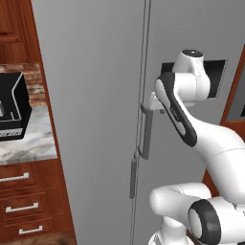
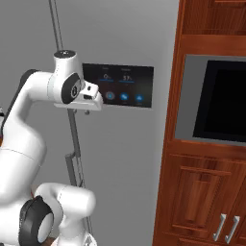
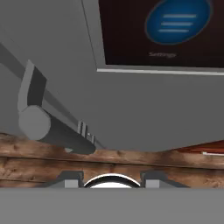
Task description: Retrieve the pear and banana from the fridge and place them into the bowl on the dining table.
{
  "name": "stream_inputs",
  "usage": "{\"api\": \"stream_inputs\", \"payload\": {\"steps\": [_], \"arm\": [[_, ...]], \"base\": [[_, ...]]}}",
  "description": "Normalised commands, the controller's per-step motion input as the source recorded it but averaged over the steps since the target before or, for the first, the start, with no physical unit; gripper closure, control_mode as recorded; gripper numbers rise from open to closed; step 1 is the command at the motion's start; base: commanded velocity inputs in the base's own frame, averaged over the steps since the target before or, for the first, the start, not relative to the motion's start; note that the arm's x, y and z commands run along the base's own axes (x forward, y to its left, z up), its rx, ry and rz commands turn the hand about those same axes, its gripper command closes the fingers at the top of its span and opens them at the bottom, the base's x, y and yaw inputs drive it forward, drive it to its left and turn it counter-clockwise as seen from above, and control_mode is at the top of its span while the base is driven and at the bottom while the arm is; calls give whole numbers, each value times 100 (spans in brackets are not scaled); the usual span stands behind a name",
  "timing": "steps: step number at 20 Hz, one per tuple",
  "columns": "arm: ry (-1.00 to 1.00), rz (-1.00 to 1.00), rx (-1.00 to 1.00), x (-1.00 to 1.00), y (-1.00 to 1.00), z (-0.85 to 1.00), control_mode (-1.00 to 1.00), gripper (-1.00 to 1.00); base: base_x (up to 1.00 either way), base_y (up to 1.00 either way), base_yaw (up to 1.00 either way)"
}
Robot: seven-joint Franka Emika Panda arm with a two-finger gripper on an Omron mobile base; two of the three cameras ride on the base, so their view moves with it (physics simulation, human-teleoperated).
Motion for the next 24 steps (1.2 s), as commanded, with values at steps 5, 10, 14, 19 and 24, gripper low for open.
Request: {"api": "stream_inputs", "payload": {"steps": [5, 10, 14, 19, 24], "arm": [[-13, 0, -3, -32, 0, 0, -100, -100], [-18, 0, -4, -72, 0, 0, -100, -100], [-11, 0, -1, -67, 0, -4, -100, -100], [-4, 0, 0, -60, 0, -14, -100, -100], [-1, 2, 0, -59, 0, -28, -100, -100]], "base": [[0, 0, 0], [0, 0, 0], [0, 0, 0], [0, 0, 0], [0, 0, 0]]}}
